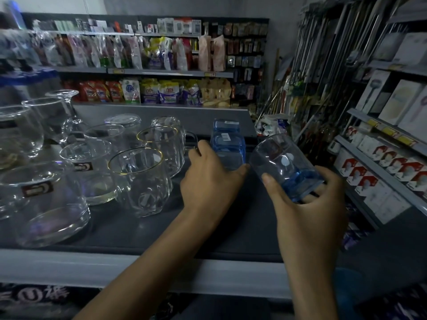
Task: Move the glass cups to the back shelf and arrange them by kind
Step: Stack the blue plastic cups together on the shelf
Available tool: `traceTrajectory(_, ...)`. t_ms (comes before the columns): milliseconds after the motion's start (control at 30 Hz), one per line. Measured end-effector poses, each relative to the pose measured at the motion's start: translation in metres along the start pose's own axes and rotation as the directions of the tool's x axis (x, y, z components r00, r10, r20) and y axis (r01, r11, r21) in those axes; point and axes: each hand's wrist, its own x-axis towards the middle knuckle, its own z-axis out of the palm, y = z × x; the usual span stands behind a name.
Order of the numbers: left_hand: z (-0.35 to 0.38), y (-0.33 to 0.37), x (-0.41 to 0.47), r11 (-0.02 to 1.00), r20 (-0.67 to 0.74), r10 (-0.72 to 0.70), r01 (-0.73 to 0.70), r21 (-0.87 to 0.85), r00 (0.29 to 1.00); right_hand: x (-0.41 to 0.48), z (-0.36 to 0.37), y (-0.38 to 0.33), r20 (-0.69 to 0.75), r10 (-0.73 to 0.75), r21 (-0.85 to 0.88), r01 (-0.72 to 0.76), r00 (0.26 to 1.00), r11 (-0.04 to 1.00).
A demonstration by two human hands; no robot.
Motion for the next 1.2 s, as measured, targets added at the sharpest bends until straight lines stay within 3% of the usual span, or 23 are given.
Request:
traceTrajectory(367, -0.003, 0.0, -0.002, 0.998, -0.016, -0.011, 0.01, -0.059, 1.0, 0.0, -0.001, 0.003, -0.001, -0.01, 0.023, 0.01, 1.0, 1.0)
traceTrajectory(633, -0.014, 0.001, -0.009, 0.997, 0.067, -0.012, 0.017, -0.081, 0.998, 0.001, -0.003, 0.0, -0.065, -0.04, 0.129, 0.048, 0.997, 0.99)
traceTrajectory(733, -0.022, 0.0, -0.022, 0.996, 0.092, 0.048, -0.04, -0.082, 0.995, -0.002, -0.005, -0.003, -0.079, -0.082, 0.118, 0.091, 0.994, 0.989)
traceTrajectory(833, -0.031, -0.008, -0.044, 0.974, 0.105, 0.145, -0.123, -0.19, 0.984, -0.004, -0.007, -0.005, -0.083, -0.091, 0.158, 0.103, 0.992, 0.982)
traceTrajectory(967, -0.046, -0.023, -0.065, 0.943, 0.001, 0.275, -0.269, -0.194, 0.962, -0.01, -0.01, -0.016, 0.002, -0.085, 0.261, 0.082, 0.996, 0.962)
traceTrajectory(1200, -0.052, -0.04, -0.058, 0.882, 0.166, 0.434, -0.38, -0.28, 0.885, -0.011, -0.012, -0.017, 0.27, -0.214, 0.259, 0.143, 0.939, 0.955)
